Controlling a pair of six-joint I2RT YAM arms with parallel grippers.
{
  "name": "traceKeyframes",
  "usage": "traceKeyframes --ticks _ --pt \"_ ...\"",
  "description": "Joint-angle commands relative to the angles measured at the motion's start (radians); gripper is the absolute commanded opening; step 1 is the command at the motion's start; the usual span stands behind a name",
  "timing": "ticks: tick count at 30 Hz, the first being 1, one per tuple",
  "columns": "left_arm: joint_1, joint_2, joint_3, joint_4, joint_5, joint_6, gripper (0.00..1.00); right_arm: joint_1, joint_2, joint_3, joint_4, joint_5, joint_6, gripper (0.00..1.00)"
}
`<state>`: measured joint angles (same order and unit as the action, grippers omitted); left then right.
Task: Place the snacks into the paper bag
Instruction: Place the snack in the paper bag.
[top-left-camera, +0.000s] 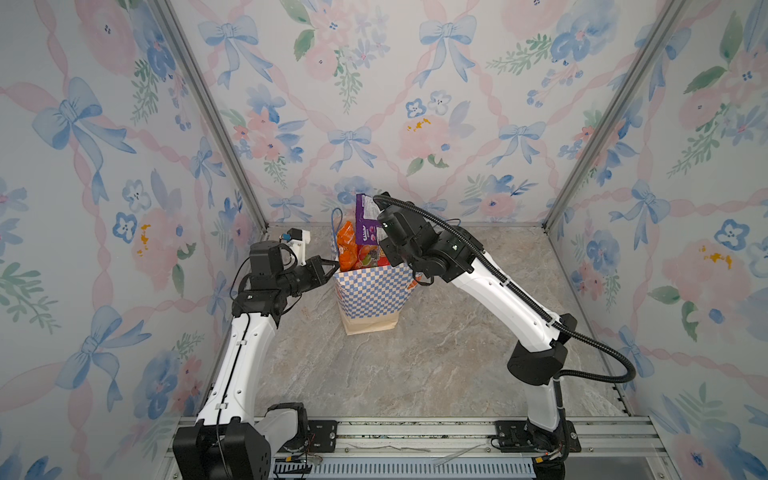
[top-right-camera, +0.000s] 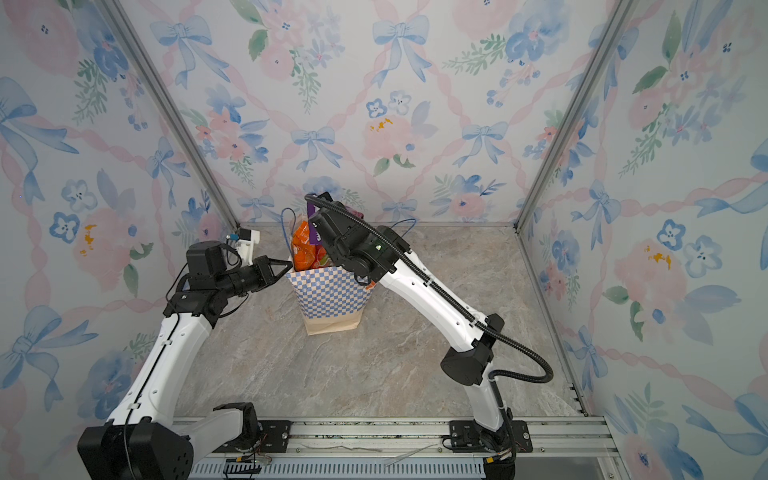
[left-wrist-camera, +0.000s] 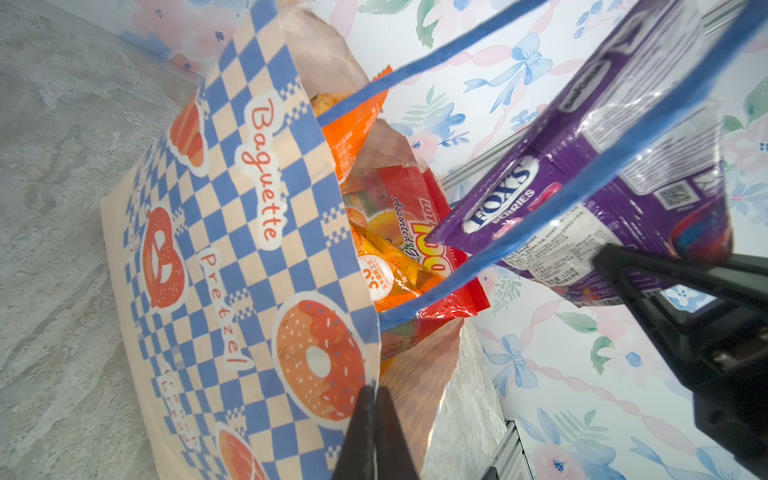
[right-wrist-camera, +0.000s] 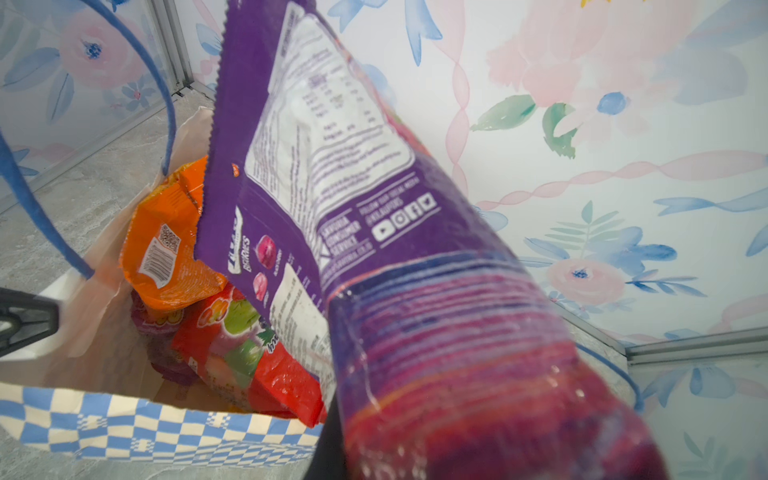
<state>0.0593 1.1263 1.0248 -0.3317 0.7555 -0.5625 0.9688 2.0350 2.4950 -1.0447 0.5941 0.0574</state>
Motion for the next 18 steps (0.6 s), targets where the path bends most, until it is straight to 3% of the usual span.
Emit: traceKeyframes --ticks 1,13,15,17,18 --pt "-0.007 -0.041 0.025 0.031 0.036 -0.010 0.00 -0.006 0.036 0.037 -0.016 0.038 -0.100 0.00" --pt "-0.007 -0.039 0.026 0.031 0.034 -0.008 0.00 -0.009 0.066 0.033 0.012 0.086 -0.205 0.00" --pt "-0.007 -0.040 0.024 0.031 0.033 -0.005 0.00 -0.009 0.070 0.033 0.009 0.079 -0.202 0.08" --pt "-0.007 -0.039 0.023 0.031 0.033 -0.004 0.00 -0.009 0.077 0.033 0.005 0.074 -0.189 0.27" --pt "-0.007 -0.039 0.021 0.031 0.036 -0.005 0.00 -0.009 0.080 0.034 0.002 0.067 -0.183 0.31"
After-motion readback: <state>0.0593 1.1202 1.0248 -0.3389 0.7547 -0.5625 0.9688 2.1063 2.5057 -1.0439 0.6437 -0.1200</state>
